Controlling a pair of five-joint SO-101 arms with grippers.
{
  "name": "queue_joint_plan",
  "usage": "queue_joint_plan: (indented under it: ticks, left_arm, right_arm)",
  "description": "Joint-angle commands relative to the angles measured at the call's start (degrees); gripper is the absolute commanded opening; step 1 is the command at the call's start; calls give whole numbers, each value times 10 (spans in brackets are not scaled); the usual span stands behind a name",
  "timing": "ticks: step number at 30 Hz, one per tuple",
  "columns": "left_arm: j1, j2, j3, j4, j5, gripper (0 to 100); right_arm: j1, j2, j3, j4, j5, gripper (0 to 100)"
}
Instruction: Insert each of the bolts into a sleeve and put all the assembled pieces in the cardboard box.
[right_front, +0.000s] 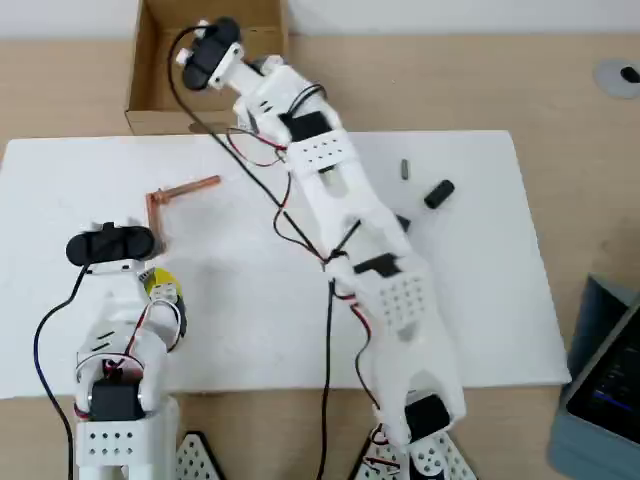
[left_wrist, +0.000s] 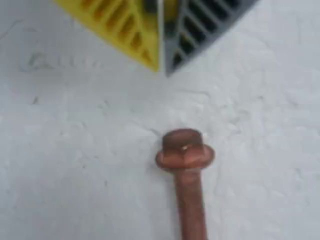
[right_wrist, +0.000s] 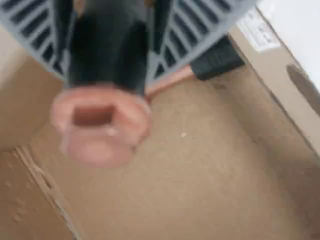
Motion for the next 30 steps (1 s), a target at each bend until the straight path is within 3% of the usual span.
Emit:
queue_joint_plan:
  ticks: [1, 4, 22, 30]
  left_arm:
    - [-4, -2, 7, -11, 1, 2]
    - [-4, -2, 7, -11, 1, 2]
    - [-4, -2, 7, -10, 1, 2]
    - [-4, -2, 7, -10, 1, 2]
  right_arm:
    - [-8, 24, -100, 6, 29, 90]
    - [-13, 57, -151, 41, 31, 145]
    - [-10, 133, -325, 148, 29, 145]
    - [-3, 131, -419, 280, 30, 145]
